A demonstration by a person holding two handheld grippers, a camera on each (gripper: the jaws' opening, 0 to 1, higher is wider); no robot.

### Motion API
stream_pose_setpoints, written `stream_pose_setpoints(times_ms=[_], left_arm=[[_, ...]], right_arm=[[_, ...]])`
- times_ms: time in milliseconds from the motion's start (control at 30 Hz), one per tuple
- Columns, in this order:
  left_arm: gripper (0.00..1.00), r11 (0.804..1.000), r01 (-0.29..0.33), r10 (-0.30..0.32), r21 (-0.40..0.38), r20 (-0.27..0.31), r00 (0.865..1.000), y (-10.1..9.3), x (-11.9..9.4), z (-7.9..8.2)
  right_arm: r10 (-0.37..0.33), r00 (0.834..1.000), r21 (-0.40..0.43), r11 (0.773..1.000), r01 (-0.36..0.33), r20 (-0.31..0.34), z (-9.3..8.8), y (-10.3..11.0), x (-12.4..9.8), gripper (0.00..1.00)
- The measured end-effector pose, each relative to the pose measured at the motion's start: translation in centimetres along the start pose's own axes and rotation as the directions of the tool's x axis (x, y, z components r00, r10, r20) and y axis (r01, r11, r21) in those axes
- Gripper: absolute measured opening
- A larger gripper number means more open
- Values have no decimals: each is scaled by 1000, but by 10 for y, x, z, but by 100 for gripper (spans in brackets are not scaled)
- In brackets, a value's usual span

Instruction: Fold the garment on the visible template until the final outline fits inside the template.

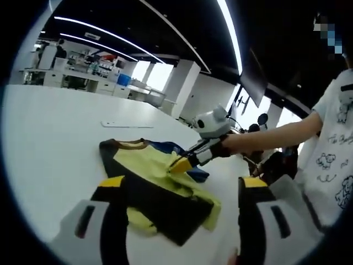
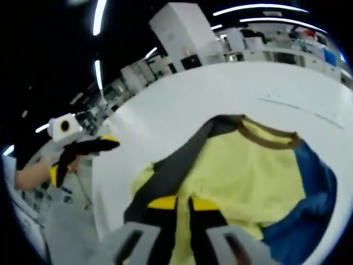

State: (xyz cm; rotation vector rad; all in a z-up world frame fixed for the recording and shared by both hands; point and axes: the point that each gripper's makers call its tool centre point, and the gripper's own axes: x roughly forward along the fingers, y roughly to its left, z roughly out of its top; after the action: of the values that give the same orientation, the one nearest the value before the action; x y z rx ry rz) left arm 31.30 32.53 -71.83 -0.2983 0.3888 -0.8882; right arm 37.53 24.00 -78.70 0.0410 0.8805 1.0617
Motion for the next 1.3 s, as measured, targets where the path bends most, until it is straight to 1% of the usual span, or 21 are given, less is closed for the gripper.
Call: stream_pose_setpoints(times_ms=[33, 100, 200, 233, 300, 333, 367, 400, 467, 600, 700, 733, 767, 833, 933, 1000, 1067, 1167, 1200, 1233, 1300], left_arm=[[79, 1000, 0, 0, -5, 2, 1000, 0, -1, -1], [79, 1000, -3, 3, -8, 4, 1000, 0, -1, -2], [79, 1000, -2, 2, -10, 6, 1000, -1, -2, -3], [79, 1000, -3, 3, -8, 5, 1000, -1, -2, -3], [79, 1000, -3, 3, -6, 3, 1000, -2, -2, -4], [79, 1000, -5, 5, -6, 3, 1000, -2, -3, -4], [79, 1000, -4, 4, -6, 1, 1000, -2, -3, -4], [79, 1000, -8, 8, 1, 0, 1000, -2, -4, -5], [79, 1000, -10, 10, -3, 2, 1000, -2, -4, -5], [79, 1000, -10, 10, -7, 4, 1000, -3, -5, -6], [80, 1000, -5, 5, -7, 1, 1000, -6, -6, -8], [80, 1000, -5, 5, -5, -1, 1000, -6, -6, -8], [80, 1000, -6, 6, -3, -5, 1000, -6, -6, -9], [80, 1000, -5, 4, -6, -5, 1000, -7, -6, -10], [80, 1000, -5, 5, -9, 2, 1000, -8, -7, -9], [80, 1000, -8, 8, -9, 3, 1000, -7, -8, -9], [80, 1000, -10, 10, -12, 4, 1000, -8, -9, -9], [80, 1000, -12, 12, -18, 8, 1000, -8, -10, -9], [80, 1000, -12, 12, -22, 10, 1000, -9, -10, -9], [80, 1000, -13, 13, -23, 11, 1000, -9, -10, -9], [80, 1000, -15, 15, -24, 11, 1000, -9, -11, -9]], right_arm=[[4, 1000, -9, 1000, -4, 1, -3, -6, 0, 10], [5, 1000, -39, 999, -4, 15, 0, -4, -6, 14], [9, 1000, -54, 999, -8, 29, -1, 1, -18, 20], [2, 999, -84, 996, 2, 46, 1, -3, -22, 24], [-20, 997, -99, 995, 27, 69, -2, 0, -32, 36], [-23, 997, -102, 994, 30, 72, -2, -1, -34, 42], [-32, 996, -110, 993, 42, 85, -2, -5, -37, 50], [-39, 995, -118, 992, 49, 91, -3, -8, -40, 55], [-65, 994, -138, 987, 78, 93, -6, -19, -45, 61], [-84, 992, -135, 986, 97, 95, -16, -23, -56, 67], [-113, 988, -149, 981, 128, 106, -19, -30, -61, 82], [-133, 986, -162, 976, 148, 97, -22, -35, -63, 86], [-133, 986, -156, 977, 147, 98, -23, -36, -63, 91], [-137, 984, -160, 975, 154, 112, -25, -35, -67, 96], [-147, 985, -173, 972, 161, 95, -31, -34, -69, 96], [-161, 983, -188, 966, 176, 91, -34, -38, -71, 91], [-171, 982, -204, 961, 185, 82, -37, -39, -72, 81], [-191, 979, -219, 954, 203, 73, -44, -40, -72, 70], [-193, 979, -221, 954, 204, 71, -45, -40, -72, 64], [-196, 979, -221, 953, 205, 65, -47, -43, -72, 56], [-186, 980, -206, 959, 196, 66, -48, -41, -70, 49]])
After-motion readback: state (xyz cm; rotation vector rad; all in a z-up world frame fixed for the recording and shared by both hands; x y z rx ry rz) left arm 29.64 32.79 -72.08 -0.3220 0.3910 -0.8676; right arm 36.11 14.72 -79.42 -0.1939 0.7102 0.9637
